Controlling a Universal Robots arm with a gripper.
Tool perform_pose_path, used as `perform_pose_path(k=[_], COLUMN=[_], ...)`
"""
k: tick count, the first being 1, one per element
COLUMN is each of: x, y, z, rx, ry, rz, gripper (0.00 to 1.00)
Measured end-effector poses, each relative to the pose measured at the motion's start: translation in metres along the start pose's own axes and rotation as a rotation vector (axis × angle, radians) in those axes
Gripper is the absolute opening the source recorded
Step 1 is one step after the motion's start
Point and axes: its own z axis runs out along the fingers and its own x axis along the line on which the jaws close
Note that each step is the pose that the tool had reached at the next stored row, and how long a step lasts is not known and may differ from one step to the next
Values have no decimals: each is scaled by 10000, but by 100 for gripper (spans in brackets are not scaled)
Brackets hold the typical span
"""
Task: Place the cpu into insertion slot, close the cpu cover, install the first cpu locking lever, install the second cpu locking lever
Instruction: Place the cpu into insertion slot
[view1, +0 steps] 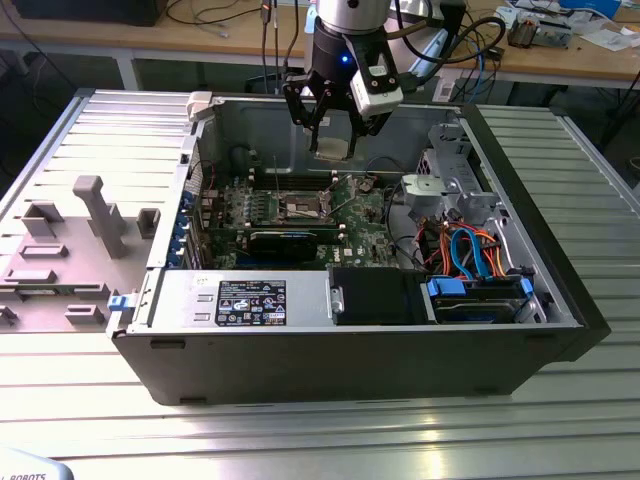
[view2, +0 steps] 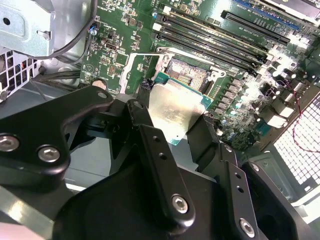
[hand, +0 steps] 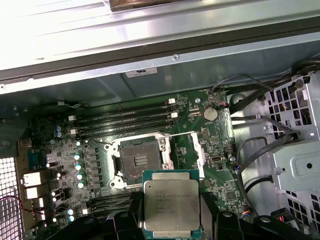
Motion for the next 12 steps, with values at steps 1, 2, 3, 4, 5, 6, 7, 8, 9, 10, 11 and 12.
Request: perform_pose_path(k=[1, 2, 3, 4, 5, 6, 7, 8, 9, 10, 11, 12], x=[0, 0, 0, 0, 0, 0, 0, 0, 0, 0, 0, 0], y=[0, 0, 0, 0, 0, 0, 0, 0, 0, 0, -1, -1], z=[0, 0, 0, 2, 3, 3, 3, 4, 4, 4, 4, 4], rx=[0, 0, 0, -3, -6, -6, -7, -7, -7, -7, -7, -8], ry=[0, -1, -1, -15, -25, -26, -26, -27, -28, -28, -29, -29], rz=[2, 7, 10, 209, 353, 354, 358, 373, 383, 389, 401, 403], gripper=[54, 54, 54, 54, 54, 54, 54, 54, 54, 54, 54, 54])
